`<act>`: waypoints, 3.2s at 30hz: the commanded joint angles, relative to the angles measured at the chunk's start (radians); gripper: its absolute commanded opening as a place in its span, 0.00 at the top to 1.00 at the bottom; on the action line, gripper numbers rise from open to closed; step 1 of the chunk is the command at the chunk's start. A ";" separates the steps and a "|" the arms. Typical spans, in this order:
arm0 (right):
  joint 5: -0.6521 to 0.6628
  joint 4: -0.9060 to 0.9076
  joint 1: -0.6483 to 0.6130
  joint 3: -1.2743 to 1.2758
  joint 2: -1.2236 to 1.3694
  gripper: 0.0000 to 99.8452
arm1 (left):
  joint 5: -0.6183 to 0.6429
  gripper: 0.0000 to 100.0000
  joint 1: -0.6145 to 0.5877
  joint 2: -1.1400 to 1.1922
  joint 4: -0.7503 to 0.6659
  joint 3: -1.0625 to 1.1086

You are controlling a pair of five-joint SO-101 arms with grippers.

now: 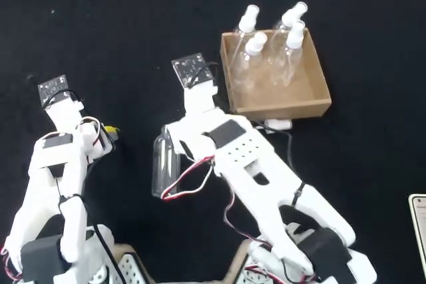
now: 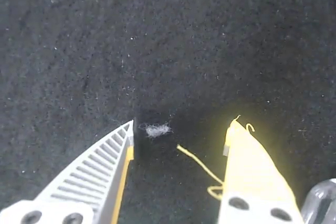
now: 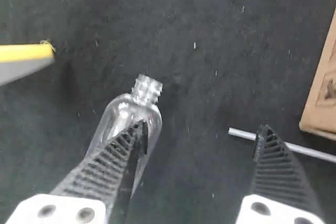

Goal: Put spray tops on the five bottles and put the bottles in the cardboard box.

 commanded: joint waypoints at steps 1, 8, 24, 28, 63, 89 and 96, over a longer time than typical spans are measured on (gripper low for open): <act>-0.012 0.095 -0.023 -0.107 0.004 0.70 | 0.009 0.73 -0.008 -0.003 -0.018 -0.010; -0.087 0.161 -0.095 -0.180 0.030 0.70 | 0.009 0.73 -0.008 -0.003 -0.018 -0.010; -0.192 0.025 -0.229 -0.188 0.237 0.70 | 0.009 0.73 -0.008 -0.003 -0.018 -0.010; -0.193 0.032 -0.238 -0.234 0.303 0.70 | 0.009 0.73 -0.008 -0.003 -0.018 -0.010; 0.618 0.698 -0.089 -0.549 0.633 0.66 | 0.003 0.73 -0.016 -0.003 -0.015 -0.008; 0.522 0.862 -0.064 -0.668 0.282 0.83 | 0.003 0.73 -0.021 -0.008 -0.009 -0.008; 0.551 0.884 0.247 -0.498 -0.239 0.83 | 0.003 0.73 -0.021 -0.008 -0.009 -0.008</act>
